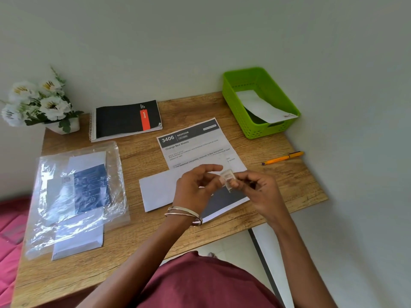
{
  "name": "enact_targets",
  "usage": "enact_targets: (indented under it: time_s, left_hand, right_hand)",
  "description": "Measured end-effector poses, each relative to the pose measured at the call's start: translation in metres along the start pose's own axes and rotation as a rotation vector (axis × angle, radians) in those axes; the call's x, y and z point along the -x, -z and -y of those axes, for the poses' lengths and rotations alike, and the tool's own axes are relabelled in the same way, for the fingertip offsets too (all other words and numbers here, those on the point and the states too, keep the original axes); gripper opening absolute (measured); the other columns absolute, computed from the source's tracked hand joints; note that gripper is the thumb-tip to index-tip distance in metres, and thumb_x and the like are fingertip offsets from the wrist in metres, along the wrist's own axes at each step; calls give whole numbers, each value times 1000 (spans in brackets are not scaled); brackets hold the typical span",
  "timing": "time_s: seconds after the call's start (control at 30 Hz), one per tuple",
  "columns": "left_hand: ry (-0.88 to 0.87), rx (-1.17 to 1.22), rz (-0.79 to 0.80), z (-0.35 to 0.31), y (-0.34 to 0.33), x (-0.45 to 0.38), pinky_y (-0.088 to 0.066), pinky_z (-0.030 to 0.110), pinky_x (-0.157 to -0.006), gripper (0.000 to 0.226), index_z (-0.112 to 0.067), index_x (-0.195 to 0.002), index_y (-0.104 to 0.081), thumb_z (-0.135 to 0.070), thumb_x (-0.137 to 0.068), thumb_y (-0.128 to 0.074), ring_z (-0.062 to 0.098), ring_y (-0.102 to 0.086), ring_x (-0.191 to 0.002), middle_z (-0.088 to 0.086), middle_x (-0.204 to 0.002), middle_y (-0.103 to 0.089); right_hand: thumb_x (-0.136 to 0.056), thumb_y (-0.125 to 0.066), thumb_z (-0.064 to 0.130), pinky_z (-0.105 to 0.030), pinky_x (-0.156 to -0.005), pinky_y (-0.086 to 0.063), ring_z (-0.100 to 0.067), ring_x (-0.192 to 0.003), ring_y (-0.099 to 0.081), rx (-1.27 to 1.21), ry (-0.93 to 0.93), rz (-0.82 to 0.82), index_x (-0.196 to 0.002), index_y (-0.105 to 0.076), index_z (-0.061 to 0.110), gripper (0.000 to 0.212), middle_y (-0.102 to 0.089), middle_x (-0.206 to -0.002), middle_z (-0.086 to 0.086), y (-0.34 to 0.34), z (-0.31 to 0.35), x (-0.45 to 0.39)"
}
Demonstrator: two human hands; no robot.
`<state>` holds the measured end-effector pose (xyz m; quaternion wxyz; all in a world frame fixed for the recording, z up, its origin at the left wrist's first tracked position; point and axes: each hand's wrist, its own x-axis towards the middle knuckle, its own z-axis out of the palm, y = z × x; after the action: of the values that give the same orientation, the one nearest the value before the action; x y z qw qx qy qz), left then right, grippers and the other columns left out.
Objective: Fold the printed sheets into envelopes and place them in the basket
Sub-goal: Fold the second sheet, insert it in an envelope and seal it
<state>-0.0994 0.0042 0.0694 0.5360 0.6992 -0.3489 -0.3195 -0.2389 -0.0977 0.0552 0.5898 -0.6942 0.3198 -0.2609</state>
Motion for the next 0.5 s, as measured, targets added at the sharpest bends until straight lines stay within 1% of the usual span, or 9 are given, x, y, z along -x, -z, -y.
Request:
enact_targets:
  time_s: [0.07, 0.17, 0.23, 0.3, 0.37, 0.43, 0.5]
  left_hand:
    - [48, 39, -27, 3, 5, 2, -58, 38, -77, 22, -27, -92, -70, -12, -75, -74, 15, -70, -75, 2, -79, -74]
    - [115, 120, -100, 6, 11, 7, -58, 40, -78, 23, -24, -88, -72, -6, -74, -75, 14, -71, -76, 2, -80, -74]
    - [130, 137, -138, 7, 16, 9, -58, 38, -77, 22, -22, -88, -73, -5, -73, -75, 13, -71, -76, 1, -80, -74]
    - [132, 122, -163, 8, 21, 12, -58, 33, -74, 20, -19, -89, -73, -8, -72, -76, 11, -71, -75, 0, -79, -74]
    - [130, 90, -180, 8, 25, 15, -57, 26, -71, 19, -19, -88, -74, -11, -70, -77, 8, -70, -72, -1, -78, -74]
    - [119, 66, -193, 8, 28, 18, -57, 21, -68, 18, -19, -86, -74, -11, -70, -77, 6, -70, -69, -1, -77, -74]
    - [110, 48, -201, 9, 31, 19, -57, 21, -65, 16, -20, -82, -73, -11, -70, -77, 6, -70, -67, -2, -74, -73]
  right_hand:
    - [-75, -71, 21, -43, -79, -51, -32, -90, -64, -20, 13, 38, -98, -73, 13, 24, -73, -91, -7, -8, 1, 0]
    - [-74, -72, 21, -43, -85, -51, -30, -96, -61, -10, 12, 129, -105, -71, 14, 31, -71, -96, -5, -15, 2, 1]
    - [-73, -73, 19, -40, -89, -50, -25, -101, -60, 15, 2, 175, -108, -69, 18, 36, -70, -101, -2, -19, 2, 2]
    - [-73, -73, 17, -43, -88, -49, -24, -101, -59, 45, 10, 184, -107, -67, 26, 36, -69, -101, 4, -23, 1, 4]
    - [-75, -72, 12, -47, -88, -49, -27, -99, -58, 59, 36, 174, -105, -66, 31, 36, -68, -98, 7, -28, 1, 5]
    - [-77, -71, 8, -48, -88, -49, -30, -98, -57, 81, 57, 165, -103, -66, 34, 38, -67, -97, 7, -33, 1, 5]
    - [-77, -71, 5, -47, -87, -50, -28, -96, -56, 96, 66, 160, -103, -66, 36, 40, -66, -96, 7, -38, 1, 5]
